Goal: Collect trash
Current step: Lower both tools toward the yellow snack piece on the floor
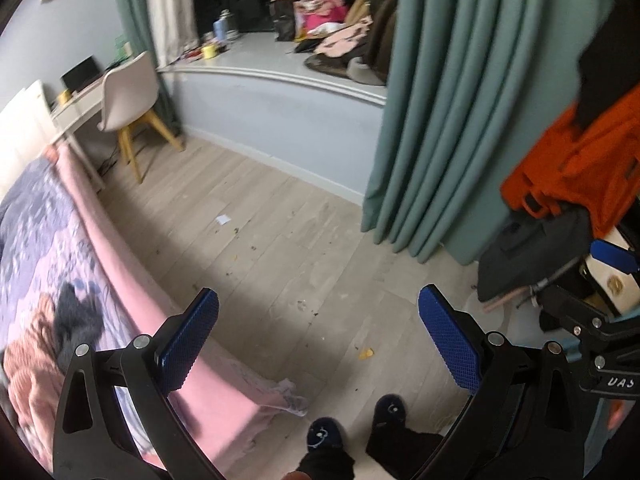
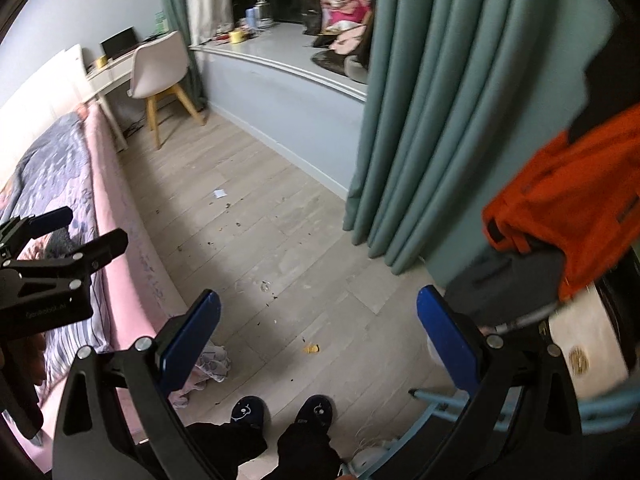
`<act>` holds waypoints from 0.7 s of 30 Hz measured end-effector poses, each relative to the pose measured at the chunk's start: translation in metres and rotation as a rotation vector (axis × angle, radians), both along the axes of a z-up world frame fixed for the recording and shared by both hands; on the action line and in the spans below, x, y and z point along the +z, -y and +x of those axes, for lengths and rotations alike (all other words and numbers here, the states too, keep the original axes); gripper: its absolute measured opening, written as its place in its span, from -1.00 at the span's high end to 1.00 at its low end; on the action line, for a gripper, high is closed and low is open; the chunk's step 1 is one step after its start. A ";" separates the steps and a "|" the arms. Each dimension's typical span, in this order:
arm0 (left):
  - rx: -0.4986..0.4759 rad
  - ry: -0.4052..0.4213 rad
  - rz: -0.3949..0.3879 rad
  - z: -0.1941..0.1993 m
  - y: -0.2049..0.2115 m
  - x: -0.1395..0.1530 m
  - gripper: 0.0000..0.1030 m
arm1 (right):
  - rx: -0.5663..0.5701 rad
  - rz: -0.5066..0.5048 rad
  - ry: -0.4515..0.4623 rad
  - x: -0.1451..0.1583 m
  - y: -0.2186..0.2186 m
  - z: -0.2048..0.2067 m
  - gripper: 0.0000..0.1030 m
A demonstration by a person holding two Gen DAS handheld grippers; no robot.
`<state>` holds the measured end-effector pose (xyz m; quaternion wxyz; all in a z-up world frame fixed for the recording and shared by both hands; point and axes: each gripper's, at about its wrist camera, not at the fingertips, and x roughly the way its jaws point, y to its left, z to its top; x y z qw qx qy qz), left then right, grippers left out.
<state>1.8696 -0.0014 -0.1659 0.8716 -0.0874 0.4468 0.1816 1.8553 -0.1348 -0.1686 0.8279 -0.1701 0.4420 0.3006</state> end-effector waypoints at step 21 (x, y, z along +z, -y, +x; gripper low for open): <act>0.107 -0.117 -0.040 0.046 -0.021 -0.078 -0.88 | 0.159 -0.103 -0.102 -0.081 -0.041 0.044 -0.86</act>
